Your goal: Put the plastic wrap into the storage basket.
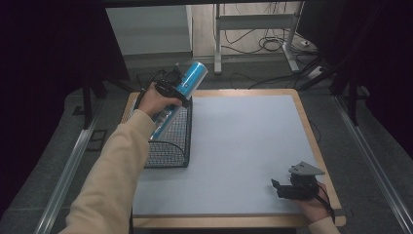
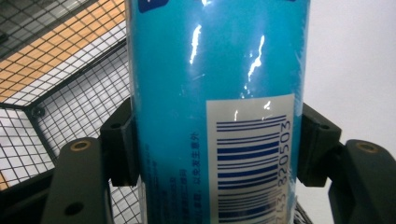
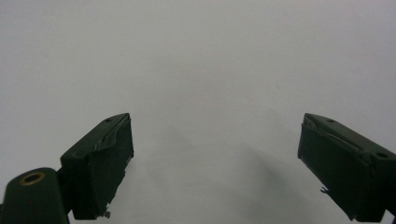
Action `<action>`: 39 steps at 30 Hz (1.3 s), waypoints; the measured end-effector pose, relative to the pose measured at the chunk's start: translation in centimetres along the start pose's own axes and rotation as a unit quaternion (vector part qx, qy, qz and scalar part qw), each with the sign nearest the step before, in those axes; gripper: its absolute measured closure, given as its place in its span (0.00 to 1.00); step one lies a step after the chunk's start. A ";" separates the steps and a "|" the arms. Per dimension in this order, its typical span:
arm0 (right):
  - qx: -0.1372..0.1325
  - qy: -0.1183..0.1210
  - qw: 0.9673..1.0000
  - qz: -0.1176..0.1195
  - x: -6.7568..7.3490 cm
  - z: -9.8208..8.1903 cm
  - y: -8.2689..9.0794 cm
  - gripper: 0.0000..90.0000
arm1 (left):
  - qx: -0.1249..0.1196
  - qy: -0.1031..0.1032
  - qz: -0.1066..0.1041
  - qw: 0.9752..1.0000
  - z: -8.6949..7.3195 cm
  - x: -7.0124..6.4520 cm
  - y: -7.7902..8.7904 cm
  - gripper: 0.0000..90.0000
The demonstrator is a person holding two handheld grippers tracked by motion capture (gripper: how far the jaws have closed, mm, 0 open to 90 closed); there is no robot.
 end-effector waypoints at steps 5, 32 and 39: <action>0.000 -0.001 1.000 0.000 0.0 0.0 0.0 0.12 | 0.004 0.009 0.000 1.000 -0.1 0.6 -0.8 0.35; -0.002 0.004 1.000 0.005 -0.1 0.0 0.1 0.12 | 0.058 0.040 0.050 0.996 0.4 3.0 -5.9 0.35; -0.003 0.003 1.000 0.004 -0.1 0.0 0.2 0.12 | 0.077 0.035 0.068 0.994 0.3 3.1 -7.3 0.35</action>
Point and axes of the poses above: each handheld gripper's, and its own axes: y roughly backward along the jaws, z roughly out of its top, x roughly to its left, the point moved 4 cm from there along -y, roughly forward along the jaws, and after that the axes turned 15 degrees about x, right-handed, at the moved point
